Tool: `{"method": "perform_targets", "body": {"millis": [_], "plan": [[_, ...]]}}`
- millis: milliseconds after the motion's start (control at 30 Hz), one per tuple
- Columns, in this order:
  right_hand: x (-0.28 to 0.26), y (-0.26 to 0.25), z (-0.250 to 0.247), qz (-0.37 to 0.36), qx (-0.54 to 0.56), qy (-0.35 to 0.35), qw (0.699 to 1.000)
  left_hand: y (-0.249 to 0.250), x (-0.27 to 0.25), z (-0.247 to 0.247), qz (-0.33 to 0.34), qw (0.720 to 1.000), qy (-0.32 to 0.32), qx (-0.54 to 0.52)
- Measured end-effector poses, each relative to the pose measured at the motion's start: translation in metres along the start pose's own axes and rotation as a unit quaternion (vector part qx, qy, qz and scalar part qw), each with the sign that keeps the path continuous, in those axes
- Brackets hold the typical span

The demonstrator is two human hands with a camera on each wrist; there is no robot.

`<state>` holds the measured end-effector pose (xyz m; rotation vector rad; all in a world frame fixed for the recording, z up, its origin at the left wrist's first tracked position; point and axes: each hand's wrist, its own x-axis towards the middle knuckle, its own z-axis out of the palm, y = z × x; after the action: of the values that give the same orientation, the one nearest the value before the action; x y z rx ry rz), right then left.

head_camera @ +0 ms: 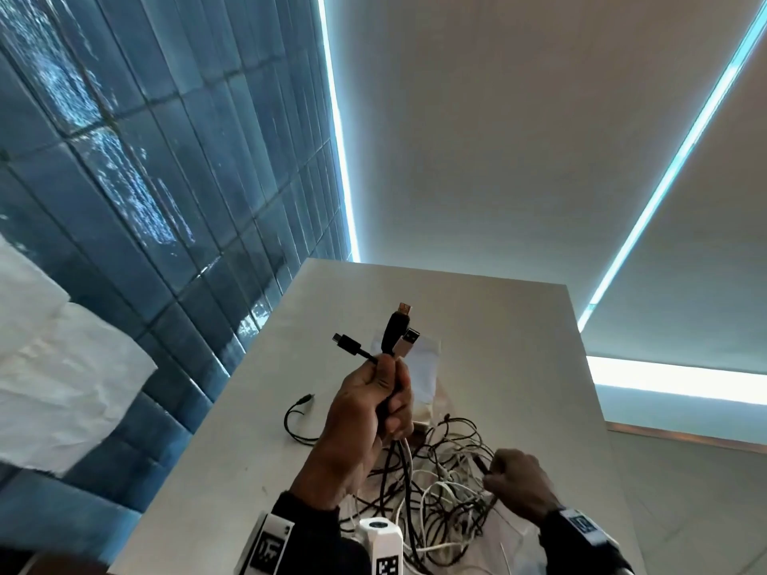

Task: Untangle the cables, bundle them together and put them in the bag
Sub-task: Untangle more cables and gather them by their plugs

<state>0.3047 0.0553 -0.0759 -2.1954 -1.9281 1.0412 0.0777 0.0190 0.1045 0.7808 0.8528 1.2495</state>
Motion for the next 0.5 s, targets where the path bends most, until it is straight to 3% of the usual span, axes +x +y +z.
{"method": "perform_targets", "body": {"millis": [133, 267, 367, 500], "plan": [[-0.007, -0.006, -0.024, -0.025, 0.172, 0.055, 0.983, 0.0, 0.007, 0.002, -0.003, 0.999, 0.04, 0.006], [-0.02, -0.027, -0.052, -0.024, 0.443, 0.001, 0.896, 0.0, 0.016, 0.011, -0.006, 0.998, 0.047, 0.04], [-0.031, -0.048, -0.075, -0.037, 0.522, -0.005, 0.852, -0.003, 0.021, 0.018, -0.012, 0.996, 0.053, 0.071], [-0.056, -0.078, -0.096, -0.126, 0.572, -0.027, 0.81, -0.008, 0.024, 0.026, -0.017, 0.991, 0.03, 0.128]]}}
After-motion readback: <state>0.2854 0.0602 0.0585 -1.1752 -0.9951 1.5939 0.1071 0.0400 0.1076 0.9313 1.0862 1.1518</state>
